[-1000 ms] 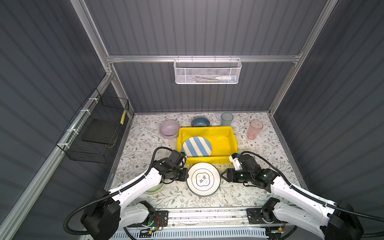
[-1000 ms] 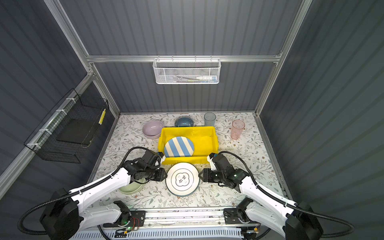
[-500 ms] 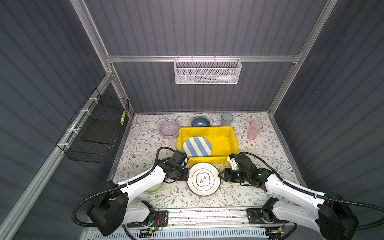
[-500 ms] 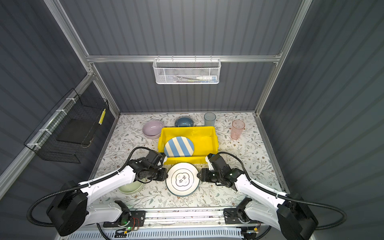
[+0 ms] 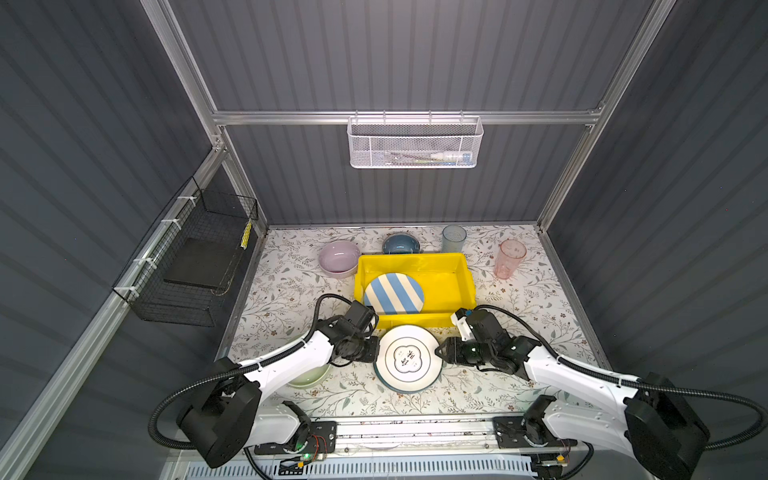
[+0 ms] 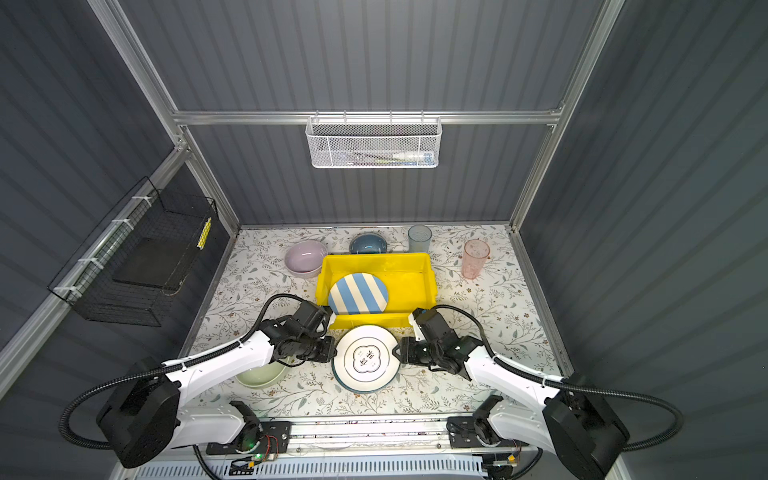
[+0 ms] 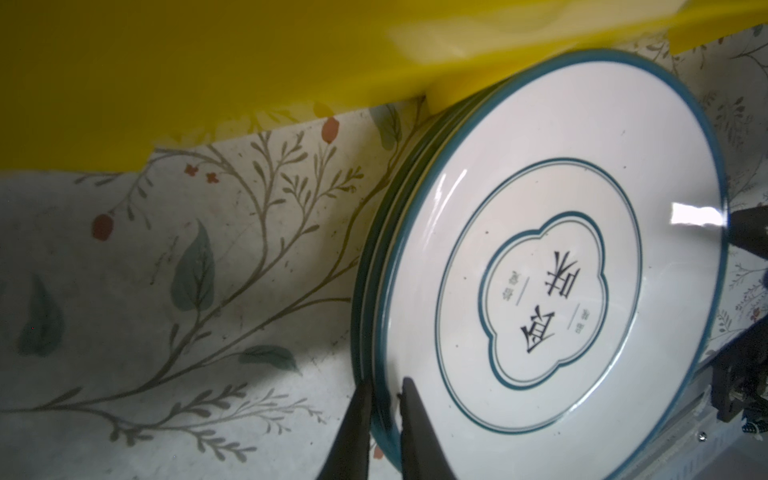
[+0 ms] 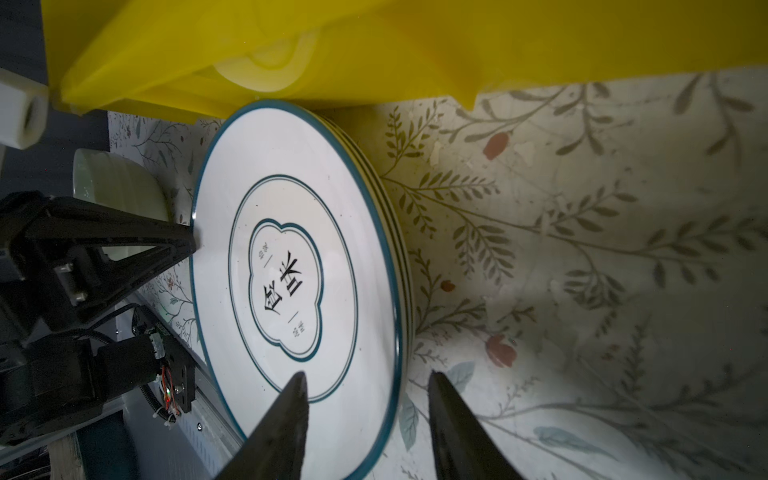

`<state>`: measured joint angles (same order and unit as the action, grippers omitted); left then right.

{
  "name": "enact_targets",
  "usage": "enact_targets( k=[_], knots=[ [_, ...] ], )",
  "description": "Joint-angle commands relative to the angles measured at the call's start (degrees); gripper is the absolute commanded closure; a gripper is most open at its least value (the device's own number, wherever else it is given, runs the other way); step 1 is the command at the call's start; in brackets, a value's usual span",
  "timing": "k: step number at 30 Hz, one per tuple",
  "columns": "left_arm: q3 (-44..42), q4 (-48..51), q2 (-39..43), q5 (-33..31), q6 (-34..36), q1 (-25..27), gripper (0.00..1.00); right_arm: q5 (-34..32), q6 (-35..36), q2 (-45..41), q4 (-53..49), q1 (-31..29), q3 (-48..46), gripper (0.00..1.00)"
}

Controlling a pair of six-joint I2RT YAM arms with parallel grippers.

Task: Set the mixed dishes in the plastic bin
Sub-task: 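Pinch the top white printed plate with the right gripper while the left steadies the stack, then lift the white printed plate off the stack with the right gripper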

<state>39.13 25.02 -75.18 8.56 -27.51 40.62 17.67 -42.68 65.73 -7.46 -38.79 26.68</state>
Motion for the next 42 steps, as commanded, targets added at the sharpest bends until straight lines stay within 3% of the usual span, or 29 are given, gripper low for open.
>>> enact_targets(
  k=[1, 18, 42],
  knots=[
    [-0.7, -0.7, -1.4, 0.5, -0.4, 0.7, 0.84, 0.6, -0.3, 0.7, 0.7, -0.3, -0.5, 0.52],
    [0.1, -1.9, -3.5, 1.0, -0.4, 1.7, 0.86, 4.7, -1.2, -4.2, 2.2, -0.3, -0.7, 0.55],
    [-0.2, -2.3, -3.4, 0.8, -0.8, 2.4, 0.86, 8.2, -5.8, -2.0, 19.9, -0.4, -6.1, 0.63]
  ],
)
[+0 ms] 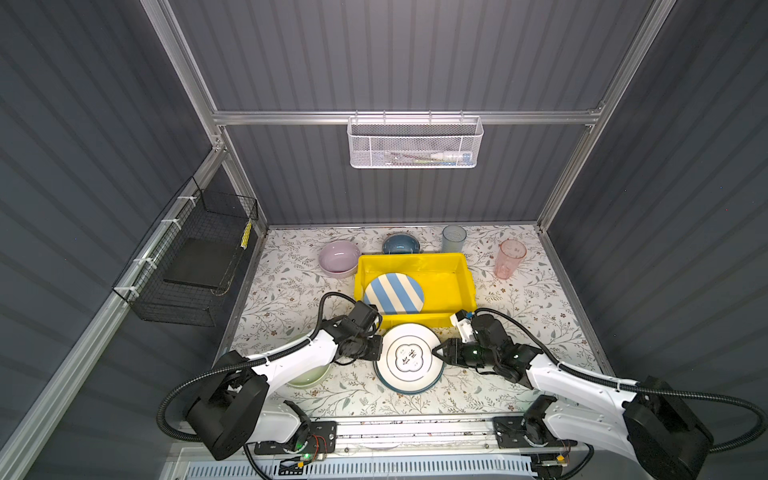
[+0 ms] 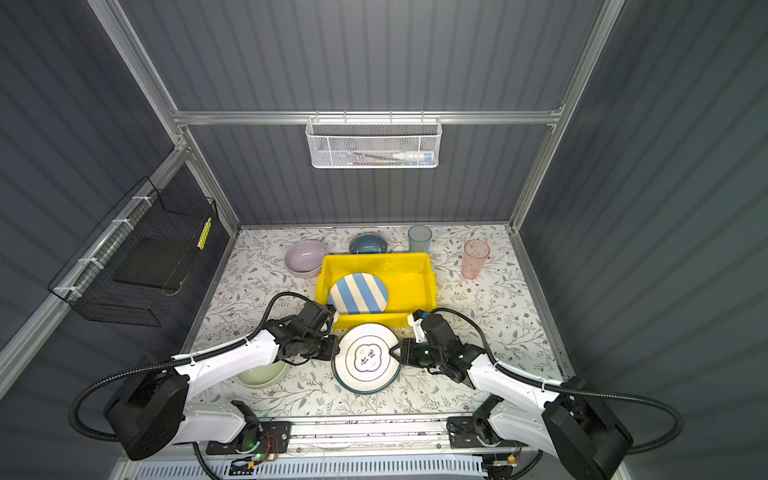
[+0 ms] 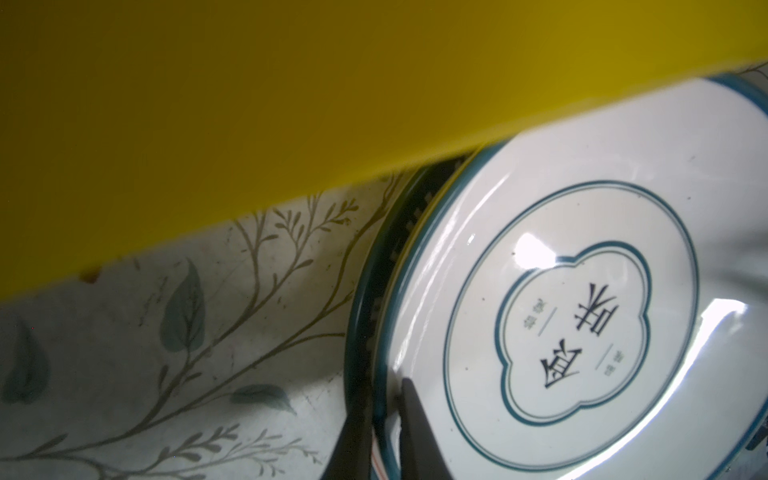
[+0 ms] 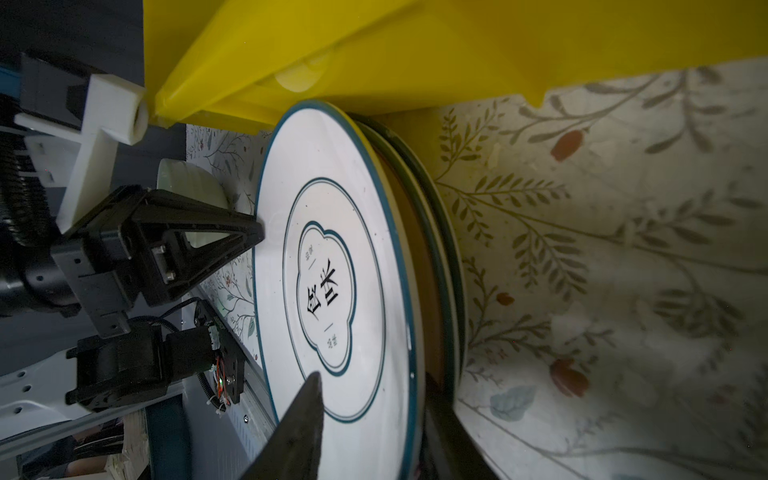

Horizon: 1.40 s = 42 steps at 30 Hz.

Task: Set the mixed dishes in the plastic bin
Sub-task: 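Lift the white printed plate off the stack with the right gripper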

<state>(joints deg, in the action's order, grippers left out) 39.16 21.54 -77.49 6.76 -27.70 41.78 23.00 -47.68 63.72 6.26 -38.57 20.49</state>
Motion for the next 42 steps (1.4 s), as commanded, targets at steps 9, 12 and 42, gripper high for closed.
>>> enact_targets(
  k=[9, 12, 42],
  knots=[
    [0.3, 1.4, -0.4, 2.4, -0.9, 1.5, 0.86, 0.1, -1.1, 4.5, 3.5, -0.6, 1.5, 0.72],
    [0.5, 1.7, 0.3, 2.2, -1.0, 1.5, 0.86, 0.0, -1.3, 4.9, 3.0, -0.6, 2.0, 0.75],
    [10.2, 15.8, 8.0, -8.0, 1.1, 1.6, 0.49, -2.6, 2.2, -4.5, -10.5, -0.6, 4.7, 0.94]
  ],
)
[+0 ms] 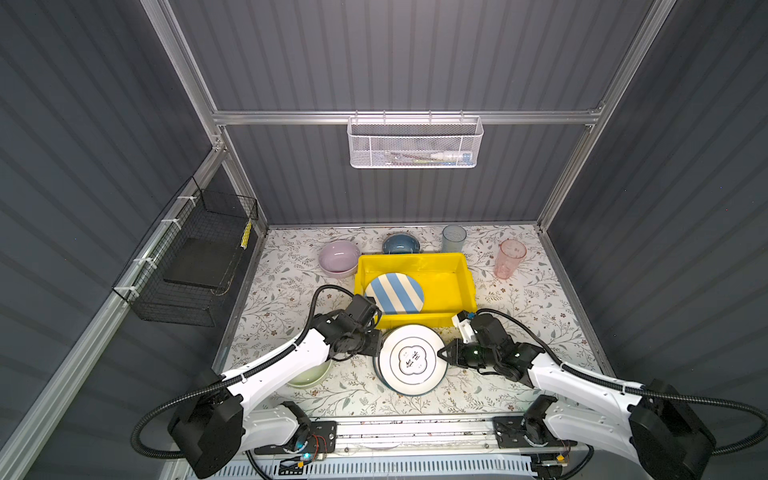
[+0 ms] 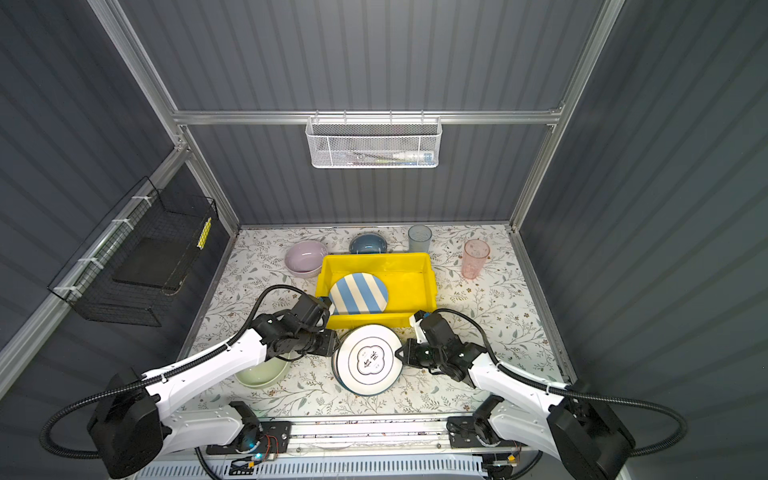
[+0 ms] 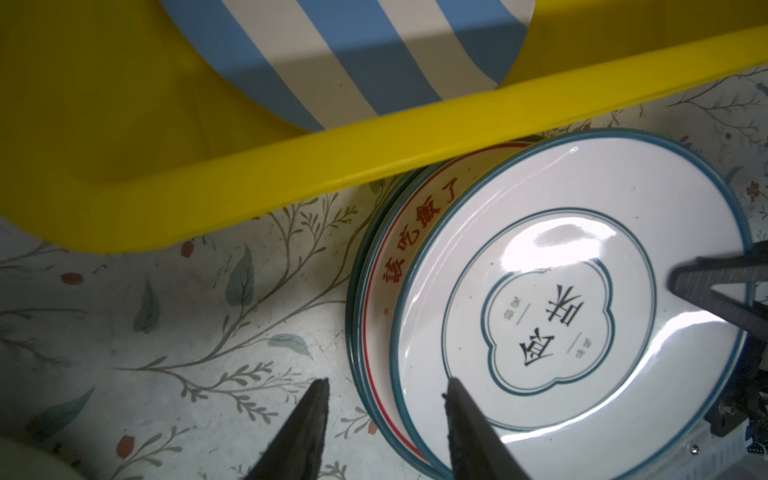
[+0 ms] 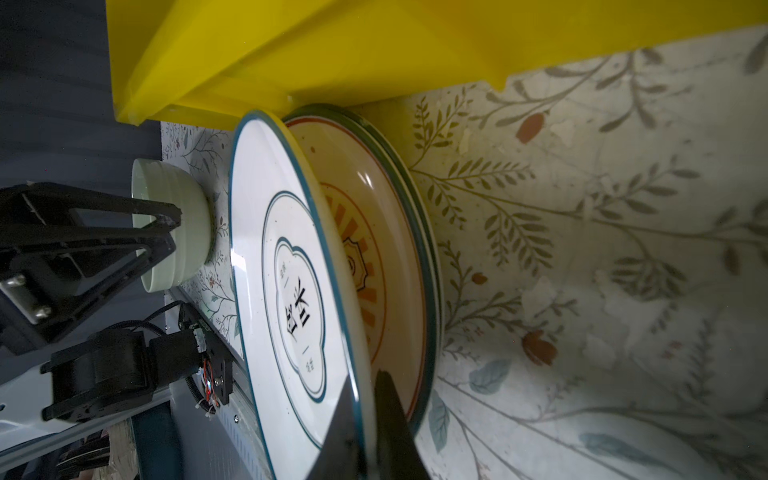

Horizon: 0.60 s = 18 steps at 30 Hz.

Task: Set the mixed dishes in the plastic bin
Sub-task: 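Lift the white printed plate off the stack with the right gripper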

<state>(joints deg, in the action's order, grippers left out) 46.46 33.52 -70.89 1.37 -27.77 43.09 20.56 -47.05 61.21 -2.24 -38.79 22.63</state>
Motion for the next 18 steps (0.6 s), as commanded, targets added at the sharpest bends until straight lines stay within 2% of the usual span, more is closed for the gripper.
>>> enact_targets(
  k=[1, 8, 9, 18],
  knots=[
    [3.7, 4.7, 1.3, -3.2, 1.3, 0.2, 0.48, -0.3, 1.8, -2.7, -3.0, -0.3, 2.9, 0.95],
    [9.1, 9.7, -2.1, -7.6, 2.4, -1.2, 0.45, -0.7, 3.7, -7.8, -9.6, -0.3, 5.1, 0.97],
    [9.3, 9.6, -2.4, -7.5, 2.5, -1.8, 0.45, -2.8, 4.0, -8.4, -10.4, -0.3, 5.4, 0.97],
    [13.1, 8.3, -4.2, -5.5, 5.2, -9.7, 0.45, -6.0, 6.2, -12.5, -17.4, -0.2, 10.4, 0.99]
  ],
)
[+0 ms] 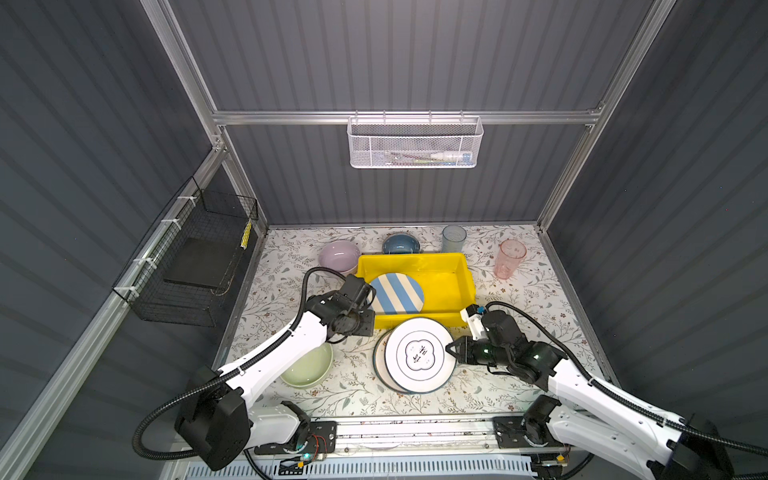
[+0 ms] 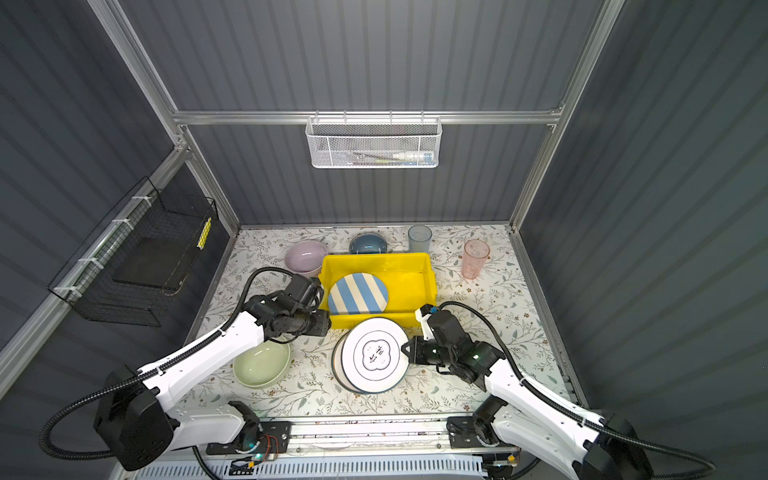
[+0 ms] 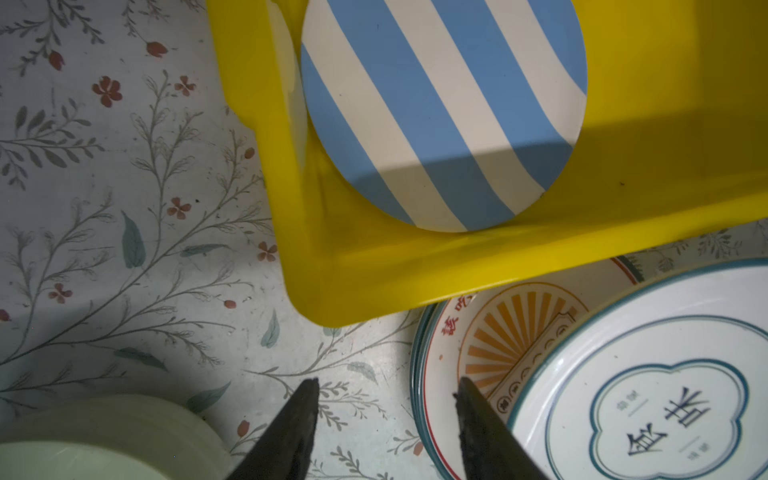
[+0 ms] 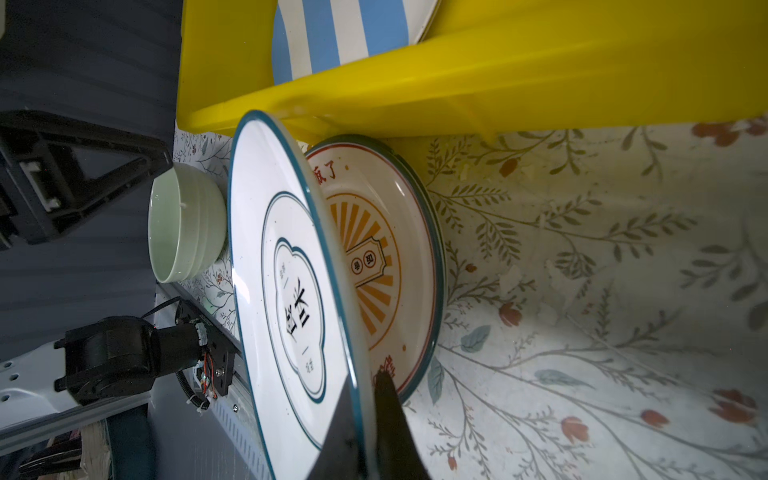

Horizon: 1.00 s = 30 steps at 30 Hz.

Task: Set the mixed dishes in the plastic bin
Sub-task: 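Lift the white printed plate off the stack with the right gripper, then carry the white printed plate over the yellow bin with the right gripper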

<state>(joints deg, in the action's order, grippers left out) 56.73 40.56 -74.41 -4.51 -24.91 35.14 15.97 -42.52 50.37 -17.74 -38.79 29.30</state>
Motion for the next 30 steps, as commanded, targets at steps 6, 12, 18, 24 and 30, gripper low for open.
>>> enact_targets(
  k=[6, 12, 18, 24, 30],
  knots=[
    [7.3, 2.5, -3.8, -1.0, 5.6, -3.9, 0.44, -5.3, 4.6, -2.8, -8.1, 0.2, 12.1, 1.00],
    [9.0, 1.5, -6.5, 0.1, 6.6, -5.4, 0.44, -9.6, 6.8, -0.6, -10.0, 2.2, 20.5, 1.00],
    [8.3, -0.1, -8.1, 1.7, 6.8, -6.5, 0.48, -9.6, 8.1, 5.2, -9.2, 6.0, 27.7, 1.00],
    [7.9, -1.8, -9.8, 2.9, 7.3, -7.7, 0.54, -7.8, 9.6, 11.8, -6.8, 9.5, 32.6, 1.00],
    [8.3, -2.5, -12.6, 3.8, 7.6, -8.3, 0.62, -5.3, 9.9, 19.5, -2.6, 11.9, 35.4, 1.00]
  ],
)
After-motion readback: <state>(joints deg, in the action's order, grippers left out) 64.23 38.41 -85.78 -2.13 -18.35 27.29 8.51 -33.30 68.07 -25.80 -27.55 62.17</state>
